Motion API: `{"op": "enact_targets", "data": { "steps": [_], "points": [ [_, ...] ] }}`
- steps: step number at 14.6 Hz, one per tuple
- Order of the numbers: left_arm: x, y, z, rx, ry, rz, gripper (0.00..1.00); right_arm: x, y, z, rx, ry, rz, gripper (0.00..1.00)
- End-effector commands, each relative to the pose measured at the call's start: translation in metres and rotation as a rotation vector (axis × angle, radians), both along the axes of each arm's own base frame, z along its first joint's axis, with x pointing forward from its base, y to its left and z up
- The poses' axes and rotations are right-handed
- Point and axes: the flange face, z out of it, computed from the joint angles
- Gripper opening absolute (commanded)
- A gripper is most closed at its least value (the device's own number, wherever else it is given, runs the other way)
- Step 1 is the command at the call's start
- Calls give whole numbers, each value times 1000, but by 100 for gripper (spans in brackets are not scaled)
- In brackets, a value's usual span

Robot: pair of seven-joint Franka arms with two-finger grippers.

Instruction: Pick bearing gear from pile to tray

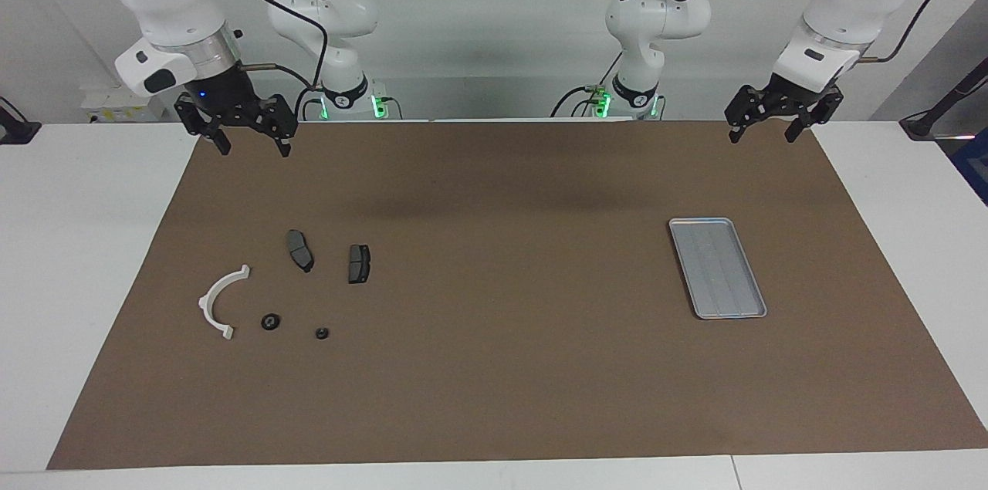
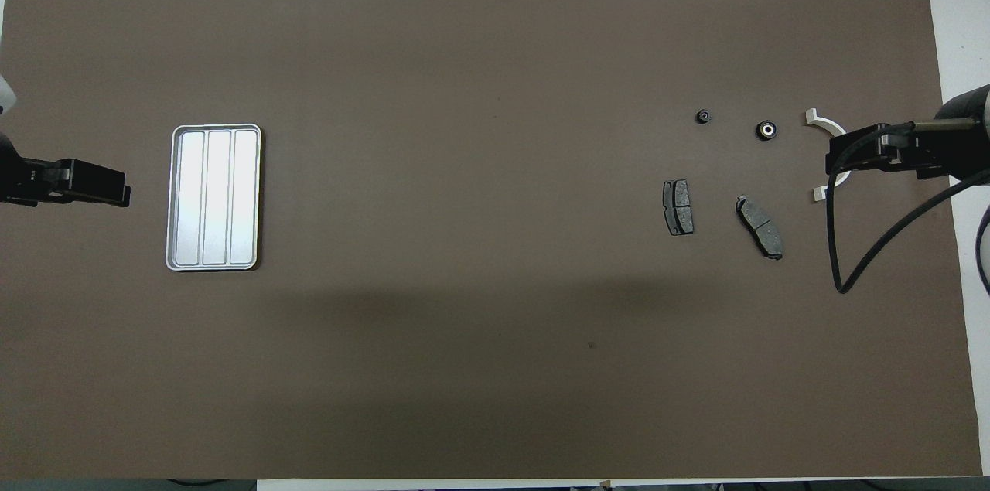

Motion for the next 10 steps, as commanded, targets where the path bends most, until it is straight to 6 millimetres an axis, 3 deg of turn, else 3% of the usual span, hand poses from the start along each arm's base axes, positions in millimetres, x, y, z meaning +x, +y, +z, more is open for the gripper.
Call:
{"op": "enact_targets", "data": {
  "steps": [1, 10],
  "points": [
    [-7, 0, 1, -2, -5, 9, 100, 2, -3, 2, 1, -13, 17, 100],
    [-7, 0, 1, -2, -5, 9, 100, 1, -6, 0, 2, -2, 15, 100]
  ]
}}
